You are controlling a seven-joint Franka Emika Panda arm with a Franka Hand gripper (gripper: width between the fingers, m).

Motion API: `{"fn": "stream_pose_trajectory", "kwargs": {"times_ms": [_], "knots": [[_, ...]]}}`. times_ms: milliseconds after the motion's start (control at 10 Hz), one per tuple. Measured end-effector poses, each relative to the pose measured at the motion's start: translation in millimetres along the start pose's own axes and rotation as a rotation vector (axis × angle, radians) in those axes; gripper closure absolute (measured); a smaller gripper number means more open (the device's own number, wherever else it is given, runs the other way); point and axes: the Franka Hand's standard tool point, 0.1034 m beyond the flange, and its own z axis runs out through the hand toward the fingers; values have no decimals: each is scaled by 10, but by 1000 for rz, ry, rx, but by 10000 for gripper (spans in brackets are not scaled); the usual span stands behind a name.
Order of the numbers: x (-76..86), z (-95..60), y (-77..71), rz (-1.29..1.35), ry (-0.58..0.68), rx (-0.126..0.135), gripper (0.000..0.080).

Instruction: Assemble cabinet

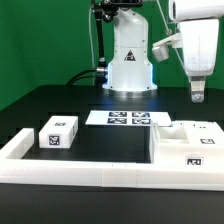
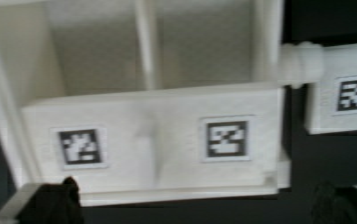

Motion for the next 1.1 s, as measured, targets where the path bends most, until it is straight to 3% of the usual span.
{"fn": "stream_pose_trajectory", "kwargs": {"times_ms": [200, 300, 800, 900, 1000, 1100], "knots": [[-9, 146, -393, 27, -14, 38, 150], [18, 193, -491, 58, -18, 51, 150], [31, 214, -507, 74, -18, 54, 150], [59, 264, -576, 45, -17, 44, 150], [32, 344, -726, -1, -22, 55, 150], [28, 426, -869, -22, -4, 38, 150]]}}
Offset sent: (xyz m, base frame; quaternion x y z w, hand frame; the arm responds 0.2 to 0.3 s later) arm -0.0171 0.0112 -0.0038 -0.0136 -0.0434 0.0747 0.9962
